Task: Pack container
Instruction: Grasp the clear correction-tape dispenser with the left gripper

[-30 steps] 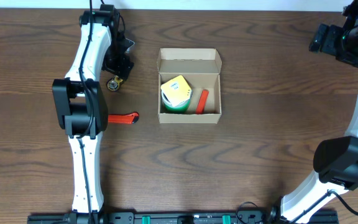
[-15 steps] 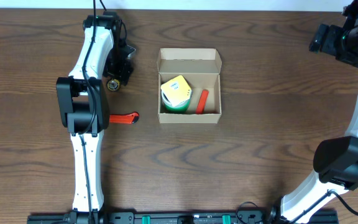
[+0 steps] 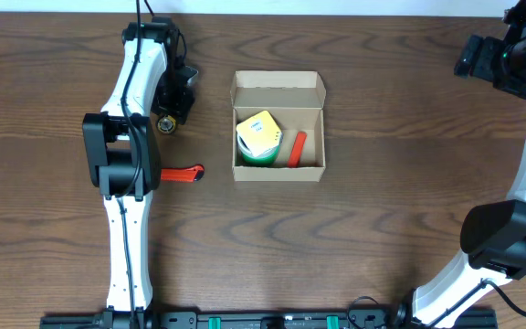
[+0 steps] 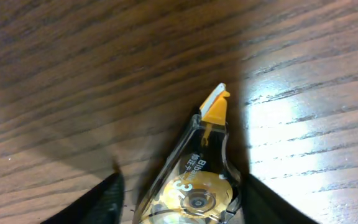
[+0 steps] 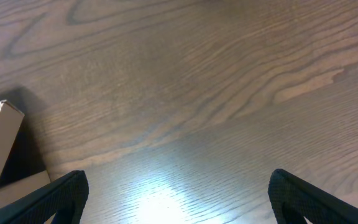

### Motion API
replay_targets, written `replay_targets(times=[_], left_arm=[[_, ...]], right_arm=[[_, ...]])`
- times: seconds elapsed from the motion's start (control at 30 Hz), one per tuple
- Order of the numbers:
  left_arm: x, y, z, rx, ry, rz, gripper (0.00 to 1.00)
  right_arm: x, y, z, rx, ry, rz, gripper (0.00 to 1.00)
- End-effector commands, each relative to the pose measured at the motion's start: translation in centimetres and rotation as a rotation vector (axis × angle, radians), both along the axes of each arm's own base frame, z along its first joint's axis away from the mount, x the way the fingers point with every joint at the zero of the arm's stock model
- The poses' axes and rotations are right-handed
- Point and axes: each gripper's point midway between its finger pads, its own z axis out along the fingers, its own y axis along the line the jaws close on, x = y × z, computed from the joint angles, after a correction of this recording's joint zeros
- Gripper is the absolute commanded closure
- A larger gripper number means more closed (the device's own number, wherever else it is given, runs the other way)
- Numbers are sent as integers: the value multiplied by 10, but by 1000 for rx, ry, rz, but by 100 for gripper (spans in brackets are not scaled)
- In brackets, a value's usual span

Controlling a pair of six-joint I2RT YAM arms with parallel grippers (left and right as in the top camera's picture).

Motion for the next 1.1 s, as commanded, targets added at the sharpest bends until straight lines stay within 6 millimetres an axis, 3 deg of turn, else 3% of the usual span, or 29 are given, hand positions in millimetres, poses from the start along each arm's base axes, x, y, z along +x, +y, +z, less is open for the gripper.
replay_targets(times=[0.0,0.1,0.4,0.53,0.77,0.97,1.07], left_arm=[[-3,-9,-18,-21,36,15,54],[-2,-14,-17,-21,32,5,59],[1,-27,-4,-17,14,-9,58],[12,-30,23,-5,-39,9,57],[33,-24,86,24,-189,100,57],[23,-23,127,22,-235,212,60],[19,-30,144,3,-264,275,68]], right_arm=[[1,-2,-3,12,3,-17,6],[1,-2,-3,12,3,-17,5],[2,-2,-3,12,2,-16,6],[2,-2,-3,12,1,-17,6],[1,-1,-3,20,2,-21,5],[3,3,-3,38,-4,-12,5],[3,3,-3,38,-4,-12,6]])
